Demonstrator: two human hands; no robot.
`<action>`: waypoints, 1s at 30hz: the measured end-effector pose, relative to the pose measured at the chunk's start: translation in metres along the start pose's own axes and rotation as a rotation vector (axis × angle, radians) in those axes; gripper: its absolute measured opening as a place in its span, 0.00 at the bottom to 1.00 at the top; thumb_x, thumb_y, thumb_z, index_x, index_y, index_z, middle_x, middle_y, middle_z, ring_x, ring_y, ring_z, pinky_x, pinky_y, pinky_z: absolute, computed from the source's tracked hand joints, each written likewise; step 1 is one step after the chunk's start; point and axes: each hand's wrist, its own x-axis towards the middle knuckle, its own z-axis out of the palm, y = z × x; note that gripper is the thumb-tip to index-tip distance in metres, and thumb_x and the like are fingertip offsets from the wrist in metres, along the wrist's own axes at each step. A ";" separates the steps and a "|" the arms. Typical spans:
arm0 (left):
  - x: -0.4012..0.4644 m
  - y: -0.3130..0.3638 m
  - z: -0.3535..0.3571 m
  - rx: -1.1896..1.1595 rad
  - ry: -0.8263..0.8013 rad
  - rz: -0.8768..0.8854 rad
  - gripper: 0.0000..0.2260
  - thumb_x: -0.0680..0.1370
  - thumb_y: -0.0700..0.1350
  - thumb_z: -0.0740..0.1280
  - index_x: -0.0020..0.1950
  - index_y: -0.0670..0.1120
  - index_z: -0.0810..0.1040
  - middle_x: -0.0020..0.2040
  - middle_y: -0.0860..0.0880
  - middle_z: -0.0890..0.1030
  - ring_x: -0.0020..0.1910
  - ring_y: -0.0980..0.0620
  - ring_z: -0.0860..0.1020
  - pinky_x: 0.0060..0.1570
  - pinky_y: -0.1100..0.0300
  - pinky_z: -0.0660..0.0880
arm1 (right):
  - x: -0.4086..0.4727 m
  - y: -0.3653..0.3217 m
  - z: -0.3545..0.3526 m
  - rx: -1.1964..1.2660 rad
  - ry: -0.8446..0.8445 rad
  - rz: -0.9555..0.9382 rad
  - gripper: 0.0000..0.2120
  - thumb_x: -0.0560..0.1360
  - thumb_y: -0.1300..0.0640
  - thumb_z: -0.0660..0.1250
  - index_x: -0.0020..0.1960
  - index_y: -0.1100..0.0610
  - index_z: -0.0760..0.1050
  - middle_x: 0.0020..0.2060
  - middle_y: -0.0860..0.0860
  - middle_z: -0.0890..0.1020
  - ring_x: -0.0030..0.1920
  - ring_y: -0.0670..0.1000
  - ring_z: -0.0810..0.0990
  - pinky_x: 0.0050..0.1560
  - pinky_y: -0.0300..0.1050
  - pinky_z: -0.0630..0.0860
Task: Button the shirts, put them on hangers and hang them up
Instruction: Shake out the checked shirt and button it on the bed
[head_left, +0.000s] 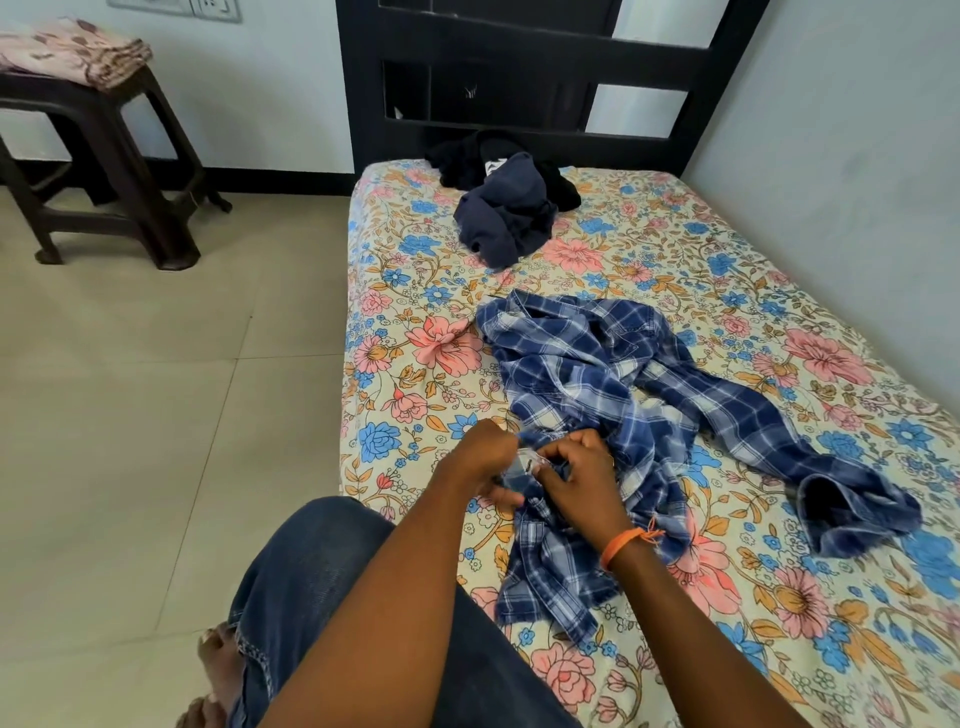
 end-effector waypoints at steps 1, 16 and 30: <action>0.000 -0.002 0.000 -0.058 0.003 -0.027 0.07 0.80 0.32 0.57 0.52 0.34 0.74 0.55 0.31 0.78 0.31 0.40 0.83 0.29 0.52 0.82 | 0.000 -0.001 0.001 -0.005 -0.004 0.010 0.06 0.74 0.56 0.74 0.49 0.58 0.82 0.47 0.50 0.70 0.49 0.48 0.70 0.52 0.43 0.71; 0.004 -0.005 -0.001 0.188 0.040 0.057 0.07 0.79 0.33 0.64 0.52 0.34 0.80 0.36 0.37 0.78 0.24 0.46 0.78 0.23 0.57 0.78 | -0.007 0.007 0.001 0.149 -0.008 -0.040 0.04 0.78 0.60 0.68 0.46 0.59 0.76 0.46 0.49 0.69 0.47 0.44 0.71 0.47 0.39 0.70; 0.007 -0.003 -0.003 0.165 -0.051 0.097 0.08 0.79 0.34 0.62 0.56 0.34 0.78 0.49 0.35 0.79 0.40 0.42 0.77 0.39 0.50 0.80 | -0.012 -0.004 -0.014 0.415 0.026 0.096 0.02 0.75 0.60 0.71 0.44 0.57 0.80 0.48 0.53 0.75 0.49 0.50 0.78 0.52 0.44 0.75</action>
